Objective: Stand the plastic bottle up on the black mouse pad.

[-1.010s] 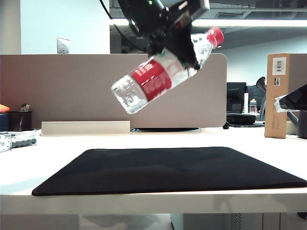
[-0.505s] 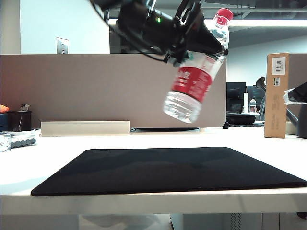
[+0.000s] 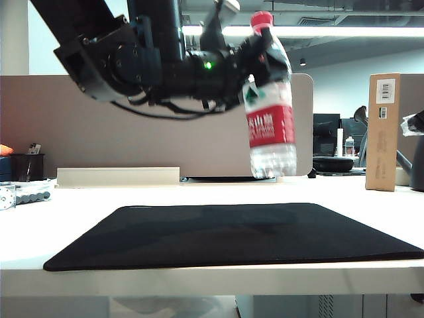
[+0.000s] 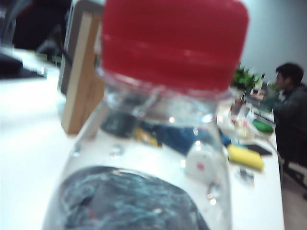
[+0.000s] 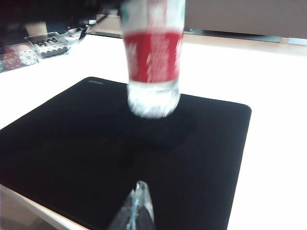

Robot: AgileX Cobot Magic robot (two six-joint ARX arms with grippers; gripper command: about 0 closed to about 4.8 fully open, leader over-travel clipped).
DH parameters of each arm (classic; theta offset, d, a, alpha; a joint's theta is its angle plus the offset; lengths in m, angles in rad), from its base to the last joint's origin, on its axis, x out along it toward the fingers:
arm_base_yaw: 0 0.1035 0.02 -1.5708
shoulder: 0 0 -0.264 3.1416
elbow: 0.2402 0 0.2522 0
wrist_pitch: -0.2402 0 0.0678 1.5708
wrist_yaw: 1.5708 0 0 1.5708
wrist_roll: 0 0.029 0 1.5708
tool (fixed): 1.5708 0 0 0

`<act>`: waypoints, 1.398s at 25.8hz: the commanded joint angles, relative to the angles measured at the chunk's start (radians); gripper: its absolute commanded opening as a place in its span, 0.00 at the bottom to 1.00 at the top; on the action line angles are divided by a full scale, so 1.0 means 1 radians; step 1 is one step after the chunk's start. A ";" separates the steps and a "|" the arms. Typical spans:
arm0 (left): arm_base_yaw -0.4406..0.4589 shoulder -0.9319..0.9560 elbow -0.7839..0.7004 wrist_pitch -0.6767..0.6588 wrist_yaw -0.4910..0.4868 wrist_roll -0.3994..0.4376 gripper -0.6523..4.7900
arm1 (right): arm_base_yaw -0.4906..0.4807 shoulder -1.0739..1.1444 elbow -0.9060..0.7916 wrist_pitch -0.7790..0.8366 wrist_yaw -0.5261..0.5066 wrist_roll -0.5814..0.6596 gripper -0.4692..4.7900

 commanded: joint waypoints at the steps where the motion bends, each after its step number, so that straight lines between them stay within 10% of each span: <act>1: -0.025 -0.011 -0.021 0.068 -0.010 0.021 0.11 | -0.009 -0.001 -0.005 0.016 0.000 0.003 0.09; 21: -0.073 0.126 -0.045 0.132 -0.142 -0.007 0.13 | -0.011 -0.001 -0.005 0.016 0.000 0.003 0.09; 28: -0.073 0.125 -0.045 0.140 -0.138 -0.006 0.47 | -0.011 -0.001 -0.005 0.016 0.001 0.003 0.09; 32: -0.073 0.125 -0.045 0.183 -0.119 -0.005 0.83 | -0.011 -0.001 -0.005 0.016 0.001 0.003 0.09; 36: -0.072 0.125 -0.045 0.232 -0.063 -0.003 0.85 | -0.011 -0.001 -0.005 0.016 0.000 0.003 0.09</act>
